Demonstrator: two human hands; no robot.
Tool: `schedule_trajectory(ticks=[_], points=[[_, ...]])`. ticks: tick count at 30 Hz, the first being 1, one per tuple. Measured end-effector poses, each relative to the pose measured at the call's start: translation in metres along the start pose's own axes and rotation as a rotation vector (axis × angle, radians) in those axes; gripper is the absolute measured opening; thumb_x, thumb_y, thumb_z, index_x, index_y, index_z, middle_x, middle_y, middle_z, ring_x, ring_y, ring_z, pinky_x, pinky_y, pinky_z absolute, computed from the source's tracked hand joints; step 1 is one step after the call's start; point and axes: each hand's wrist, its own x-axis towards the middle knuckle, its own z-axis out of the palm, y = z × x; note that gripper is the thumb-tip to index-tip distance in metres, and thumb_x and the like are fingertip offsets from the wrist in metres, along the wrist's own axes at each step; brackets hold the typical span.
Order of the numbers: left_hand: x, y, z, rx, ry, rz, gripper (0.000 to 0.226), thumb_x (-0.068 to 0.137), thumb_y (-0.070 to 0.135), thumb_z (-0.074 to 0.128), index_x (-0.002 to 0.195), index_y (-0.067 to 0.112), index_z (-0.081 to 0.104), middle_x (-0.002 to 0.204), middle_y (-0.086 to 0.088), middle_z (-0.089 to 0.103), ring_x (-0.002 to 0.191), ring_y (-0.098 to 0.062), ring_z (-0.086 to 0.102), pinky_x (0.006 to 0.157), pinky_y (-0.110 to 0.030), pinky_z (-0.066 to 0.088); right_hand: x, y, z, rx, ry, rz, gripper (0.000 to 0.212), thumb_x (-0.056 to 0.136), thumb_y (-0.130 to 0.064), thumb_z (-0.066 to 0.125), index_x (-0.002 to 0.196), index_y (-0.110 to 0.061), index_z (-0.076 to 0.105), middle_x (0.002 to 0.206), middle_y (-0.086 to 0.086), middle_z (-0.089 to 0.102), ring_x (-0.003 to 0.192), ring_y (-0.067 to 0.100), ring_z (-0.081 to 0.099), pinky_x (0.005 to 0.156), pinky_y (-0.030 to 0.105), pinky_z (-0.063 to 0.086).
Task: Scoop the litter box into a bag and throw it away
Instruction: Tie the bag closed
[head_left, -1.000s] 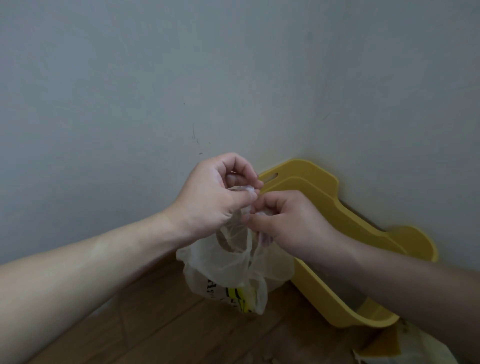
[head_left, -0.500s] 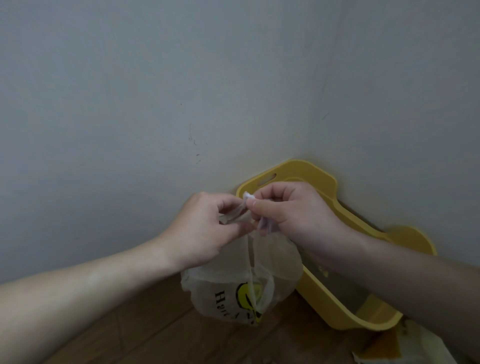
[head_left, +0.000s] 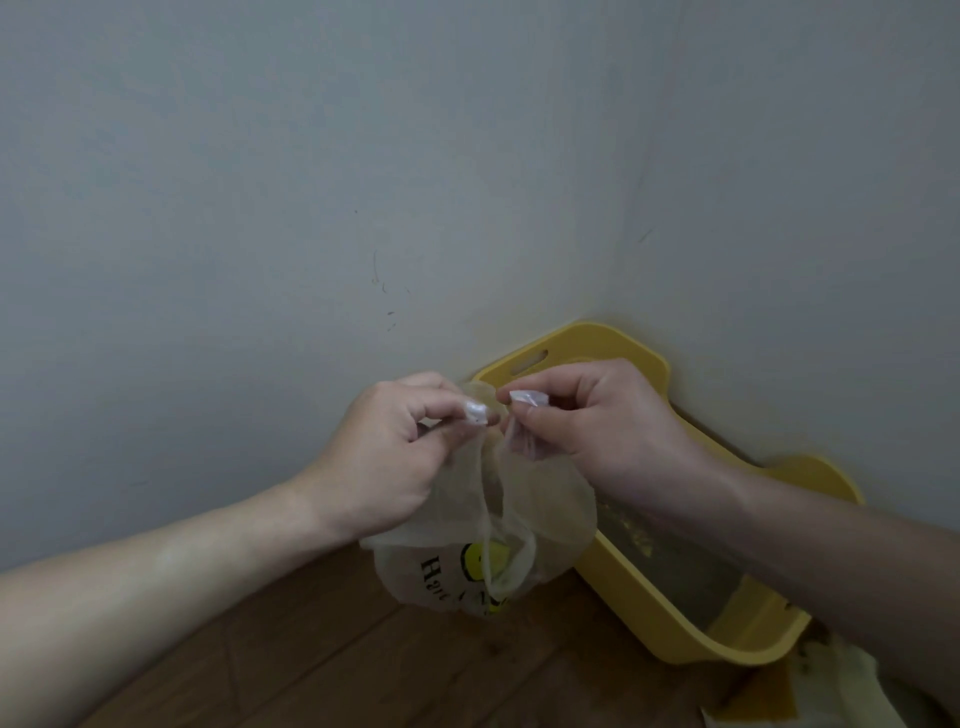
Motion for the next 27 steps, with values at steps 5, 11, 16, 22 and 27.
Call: schedule_trajectory(ticks=[5, 11, 16, 22, 27], points=[[0.000, 0.011, 0.000, -0.199, 0.046, -0.030, 0.010, 0.072, 0.029, 0.073, 0.075, 0.038, 0.076, 0.073, 0.011, 0.073, 0.068, -0.005, 0.066, 0.066, -0.022, 0.052, 0.002, 0.004, -0.001, -0.156, 0.035, -0.085, 0.012, 0.090, -0.026, 0.068, 0.089, -0.033, 0.078, 0.096, -0.014, 0.066, 0.087, -0.005, 0.058, 0.074, 0.017, 0.045], [0.000, 0.015, -0.003, -0.199, 0.007, 0.025, 0.019, 0.079, 0.010, 0.074, 0.079, 0.028, 0.078, 0.084, 0.006, 0.074, 0.082, -0.013, 0.070, 0.073, -0.020, 0.053, 0.003, 0.007, 0.006, -0.063, 0.025, -0.101, 0.019, 0.097, -0.021, 0.058, 0.108, -0.031, 0.071, 0.084, 0.007, 0.072, 0.078, 0.032, 0.063, 0.064, 0.037, 0.050], [0.000, 0.020, 0.000, -0.264, -0.015, -0.006, 0.028, 0.075, -0.009, 0.076, 0.074, 0.019, 0.078, 0.078, -0.001, 0.075, 0.075, -0.016, 0.072, 0.069, -0.021, 0.055, 0.009, 0.013, 0.013, -0.006, 0.056, -0.045, 0.010, 0.093, -0.017, 0.066, 0.096, -0.016, 0.057, 0.072, 0.006, 0.073, 0.065, 0.014, 0.067, 0.061, 0.024, 0.051], [0.001, 0.021, 0.003, -0.269, 0.046, -0.091, 0.028, 0.069, -0.009, 0.081, 0.066, 0.018, 0.076, 0.091, -0.001, 0.066, 0.066, -0.018, 0.070, 0.064, -0.023, 0.056, 0.013, 0.022, 0.012, 0.124, 0.033, -0.075, 0.006, 0.088, -0.007, 0.070, 0.090, -0.011, 0.072, 0.081, 0.001, 0.074, 0.074, 0.010, 0.069, 0.066, 0.019, 0.053], [0.002, 0.021, 0.003, -0.242, 0.073, -0.144, 0.027, 0.066, 0.003, 0.083, 0.063, 0.028, 0.075, 0.100, 0.002, 0.066, 0.073, -0.012, 0.071, 0.062, -0.023, 0.054, 0.009, 0.025, 0.007, 0.090, -0.132, -0.105, 0.026, 0.091, 0.000, 0.063, 0.114, -0.006, 0.072, 0.104, 0.004, 0.075, 0.101, 0.013, 0.069, 0.089, 0.030, 0.056]])
